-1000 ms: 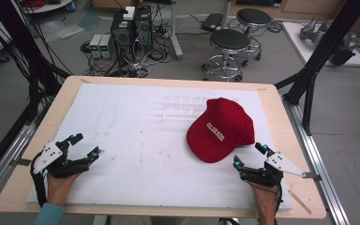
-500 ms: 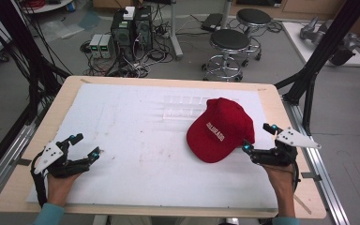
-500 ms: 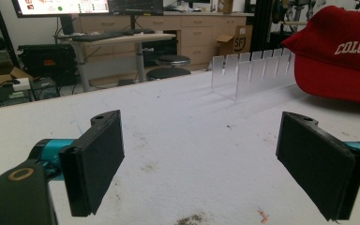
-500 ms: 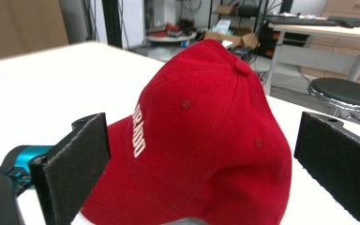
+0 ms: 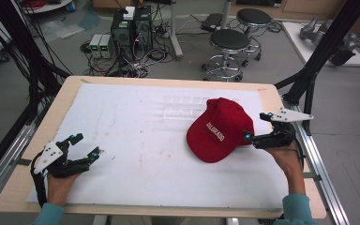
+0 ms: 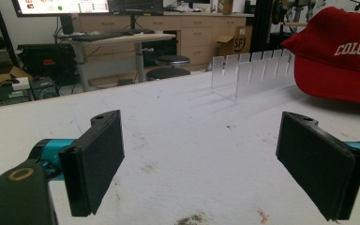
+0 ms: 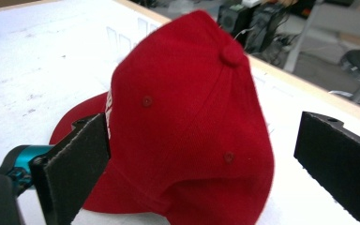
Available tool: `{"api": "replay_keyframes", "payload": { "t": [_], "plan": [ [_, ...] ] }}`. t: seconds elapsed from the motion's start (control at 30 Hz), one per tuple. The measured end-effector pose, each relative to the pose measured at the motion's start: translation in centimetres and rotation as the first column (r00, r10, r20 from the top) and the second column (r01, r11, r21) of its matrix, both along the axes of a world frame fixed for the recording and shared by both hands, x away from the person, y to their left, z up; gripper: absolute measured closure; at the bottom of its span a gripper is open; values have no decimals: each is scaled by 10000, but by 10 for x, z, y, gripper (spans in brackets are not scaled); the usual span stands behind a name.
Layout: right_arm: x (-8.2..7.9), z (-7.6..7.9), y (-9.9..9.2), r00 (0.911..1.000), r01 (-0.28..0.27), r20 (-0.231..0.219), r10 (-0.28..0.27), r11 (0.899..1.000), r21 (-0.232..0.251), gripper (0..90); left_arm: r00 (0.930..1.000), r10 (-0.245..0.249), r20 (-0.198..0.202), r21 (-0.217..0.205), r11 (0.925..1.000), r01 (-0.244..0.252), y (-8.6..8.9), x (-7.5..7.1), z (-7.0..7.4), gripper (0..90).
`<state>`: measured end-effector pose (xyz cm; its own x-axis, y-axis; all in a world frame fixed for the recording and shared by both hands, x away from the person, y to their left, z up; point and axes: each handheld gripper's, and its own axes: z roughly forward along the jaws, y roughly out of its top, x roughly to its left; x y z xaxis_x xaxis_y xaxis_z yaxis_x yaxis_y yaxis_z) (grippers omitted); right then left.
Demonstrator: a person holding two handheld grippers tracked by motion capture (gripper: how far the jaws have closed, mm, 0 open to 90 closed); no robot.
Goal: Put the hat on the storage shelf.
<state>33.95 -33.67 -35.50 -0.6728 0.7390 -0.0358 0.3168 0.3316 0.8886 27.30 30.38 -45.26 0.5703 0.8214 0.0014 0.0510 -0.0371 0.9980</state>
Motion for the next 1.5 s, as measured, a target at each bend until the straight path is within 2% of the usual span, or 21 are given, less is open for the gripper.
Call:
{"api": "replay_keyframes", "payload": {
  "t": [0.13, 0.17, 0.2, 0.37, 0.57, 0.6, 0.63, 0.8, 0.97, 1.0, 1.23, 1.37, 1.5],
  "plan": [
    [10, -9, -1, 9984, -168, -539, 168, 9999, -3, 28, 10000, 6, 4, -19, 10000, -6, 0, 0, 0, 157],
    [10, -9, -1, 9984, -168, -539, 168, 9999, -3, 28, 10000, 4, 2, 2, 10000, -4, 0, 0, 0, 157],
    [13, -12, 1, 9963, -259, -822, 261, 9997, 39, 29, 10000, 11, 5, -16, 10000, -11, 0, 0, 0, 157],
    [22, -20, 1, 9900, -400, -1352, 392, 9992, -29, 56, 10000, 2, -2, 10, 10000, -2, 0, 0, 0, 157],
    [29, -27, -1, 9732, -870, -2106, 927, 9956, 360, 253, 10000, 15, -24, 56, 10000, -15, 0, 0, 0, 158],
    [29, -27, -1, 9732, -870, -2106, 927, 9956, 360, 253, 10000, 15, -24, 56, 10000, -15, 0, 0, 0, 158],
    [30, -27, -1, 9675, -1152, -2213, 1224, 9923, 455, 344, 10000, 21, -27, 33, 10000, -21, 0, 0, 0, 158],
    [26, -23, 5, 9706, -1454, -1884, 1497, 9887, 366, 533, 10000, 23, -24, 70, 10000, -23, -1, 0, 0, 158],
    [20, -19, 6, 9741, -1565, -1541, 1656, 9852, 695, 717, 10000, 20, -18, 70, 10000, -20, -1, 0, 0, 158],
    [18, -18, 6, 9723, -1606, -1592, 1711, 9840, 771, 741, 10000, 23, -23, 77, 10000, -22, -1, 0, 0, 158],
    [12, -13, 13, 9733, -1458, -1654, 1590, 9853, 890, 824, 10000, 35, -8, 88, 10000, -35, -1, 0, 0, 158],
    [10, -12, 13, 9724, -1312, -1808, 1474, 9865, 985, 844, 10000, 39, -5, 84, 10000, -39, -1, 0, 0, 158],
    [7, -10, 15, 9738, -1315, -1748, 1457, 9872, 907, 852, 10000, 45, -15, 67, 10000, -45, -1, 0, 0, 158]
  ]
}}
